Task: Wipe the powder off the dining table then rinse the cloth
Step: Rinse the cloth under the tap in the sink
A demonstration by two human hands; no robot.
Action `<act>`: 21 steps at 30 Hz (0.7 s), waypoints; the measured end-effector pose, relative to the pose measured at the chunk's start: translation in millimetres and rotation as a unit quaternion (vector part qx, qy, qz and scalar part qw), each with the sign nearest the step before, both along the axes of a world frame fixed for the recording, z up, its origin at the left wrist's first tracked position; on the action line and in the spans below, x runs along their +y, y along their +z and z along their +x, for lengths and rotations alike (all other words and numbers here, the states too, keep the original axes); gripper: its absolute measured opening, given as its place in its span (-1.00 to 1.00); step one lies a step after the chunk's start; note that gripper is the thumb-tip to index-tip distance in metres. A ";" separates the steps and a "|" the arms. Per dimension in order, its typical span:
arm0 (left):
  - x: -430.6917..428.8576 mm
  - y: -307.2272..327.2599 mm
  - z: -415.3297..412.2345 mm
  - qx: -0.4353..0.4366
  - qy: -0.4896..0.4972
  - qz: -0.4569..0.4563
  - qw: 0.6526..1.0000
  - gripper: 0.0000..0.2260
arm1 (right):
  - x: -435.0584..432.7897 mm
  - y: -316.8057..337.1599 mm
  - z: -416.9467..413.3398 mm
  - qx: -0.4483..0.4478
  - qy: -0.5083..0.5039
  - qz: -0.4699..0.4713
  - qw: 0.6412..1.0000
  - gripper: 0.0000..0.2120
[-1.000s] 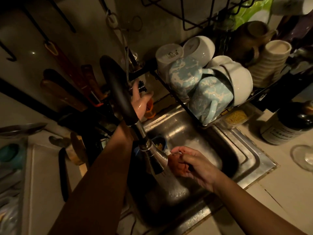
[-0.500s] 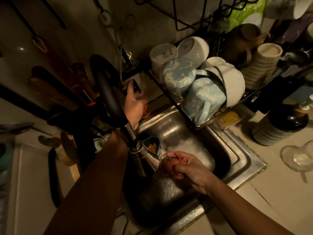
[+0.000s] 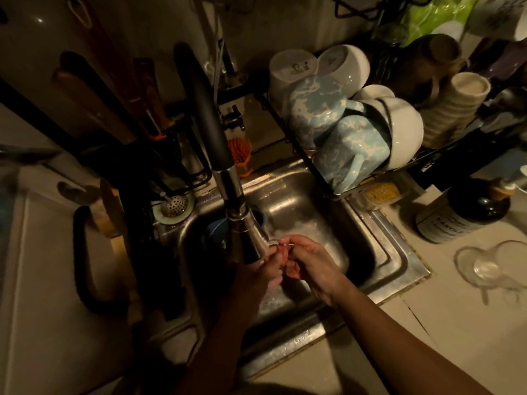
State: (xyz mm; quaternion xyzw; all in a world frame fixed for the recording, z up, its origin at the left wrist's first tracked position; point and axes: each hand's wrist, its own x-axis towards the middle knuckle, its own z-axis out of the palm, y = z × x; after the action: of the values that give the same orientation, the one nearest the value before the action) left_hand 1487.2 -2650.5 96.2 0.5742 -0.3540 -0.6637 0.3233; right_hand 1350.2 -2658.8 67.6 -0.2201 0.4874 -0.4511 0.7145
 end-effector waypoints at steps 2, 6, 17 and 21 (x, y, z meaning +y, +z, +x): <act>8.2 -4.2 -4.3 -0.038 0.019 -0.052 0.998 -0.84 | 2.5 8.6 5.3 0.002 0.033 -0.009 0.999 -0.83; 12.2 -12.8 3.0 -0.155 0.017 -0.109 0.982 -0.81 | 8.7 21.9 4.1 -0.033 0.137 -0.043 0.989 -0.74; 21.4 -12.6 -6.2 -0.106 0.084 -0.109 0.985 -0.79 | 10.7 -2.1 13.9 0.259 0.096 -0.073 0.958 -0.90; 24.9 -16.3 -6.5 -0.119 0.074 -0.112 0.984 -0.77 | 11.6 -6.6 15.2 0.260 0.068 -0.060 0.961 -0.94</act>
State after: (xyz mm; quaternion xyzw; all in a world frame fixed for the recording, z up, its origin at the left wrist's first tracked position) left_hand 1480.7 -2625.6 79.9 0.6339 -0.4184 -0.5211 0.3894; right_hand 1365.4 -2647.2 61.0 -0.4045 0.6122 -0.3575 0.5778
